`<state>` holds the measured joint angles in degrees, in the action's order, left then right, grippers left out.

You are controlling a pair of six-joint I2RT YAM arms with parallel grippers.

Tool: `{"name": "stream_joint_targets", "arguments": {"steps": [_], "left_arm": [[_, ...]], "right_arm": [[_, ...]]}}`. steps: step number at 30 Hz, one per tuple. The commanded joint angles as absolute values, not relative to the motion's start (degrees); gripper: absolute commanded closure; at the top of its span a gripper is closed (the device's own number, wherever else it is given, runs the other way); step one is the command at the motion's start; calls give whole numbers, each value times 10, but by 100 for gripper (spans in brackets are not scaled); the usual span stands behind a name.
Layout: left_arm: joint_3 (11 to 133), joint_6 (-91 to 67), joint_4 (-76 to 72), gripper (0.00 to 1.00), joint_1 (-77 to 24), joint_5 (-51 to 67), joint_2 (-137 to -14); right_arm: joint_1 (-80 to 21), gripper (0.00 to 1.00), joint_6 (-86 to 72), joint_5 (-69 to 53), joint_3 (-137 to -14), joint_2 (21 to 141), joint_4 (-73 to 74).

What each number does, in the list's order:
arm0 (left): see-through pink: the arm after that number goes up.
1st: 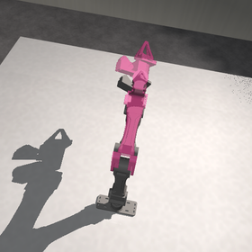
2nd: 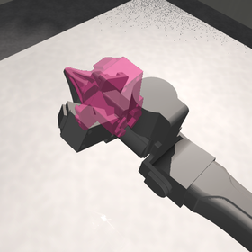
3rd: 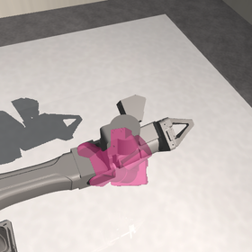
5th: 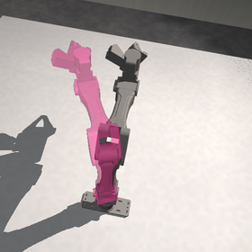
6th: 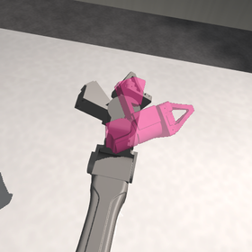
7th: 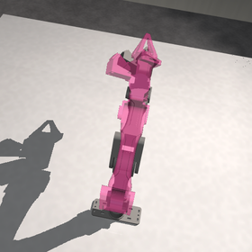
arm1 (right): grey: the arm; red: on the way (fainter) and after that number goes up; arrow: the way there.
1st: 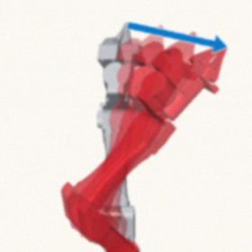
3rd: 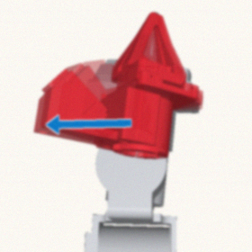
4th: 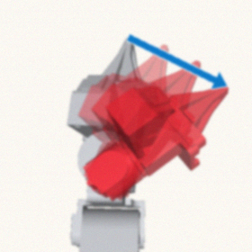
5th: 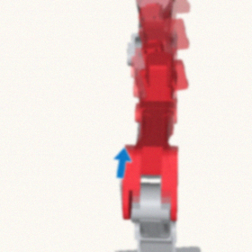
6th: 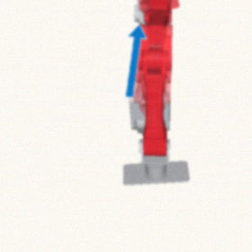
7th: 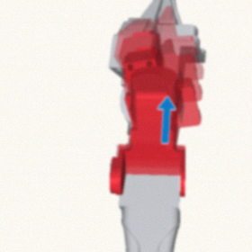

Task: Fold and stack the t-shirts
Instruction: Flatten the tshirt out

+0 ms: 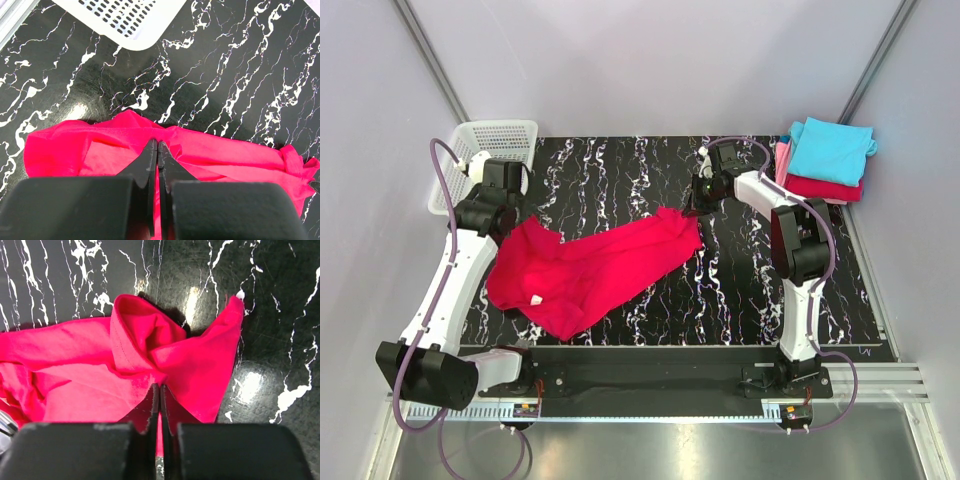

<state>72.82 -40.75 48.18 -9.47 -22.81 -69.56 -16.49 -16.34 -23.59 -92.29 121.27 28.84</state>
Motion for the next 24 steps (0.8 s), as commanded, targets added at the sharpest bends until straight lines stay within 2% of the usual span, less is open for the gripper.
{"name": "stream_joint_targets", "arguments": {"steps": [1,7,13,20,24], "left_arm": [[729,-403,460,100,-92,-238,-690],[733,-396,461,100,-92,-231,-682],[771,-357,483,100,-92,-229,-636],[881,-260,508,100,-92,-142,-575],[935,-230,512,100,-92,-164,-516]], "right_arm": [[-168,100,-162,-248,-940,1202,275],[-169,100,-158,-182,-894,1115,280],[-168,100,-144,-69,-822,909,327],[-168,100,-100,16,-862,686,414],[-168,100,-77,54,-871,609,439]]}}
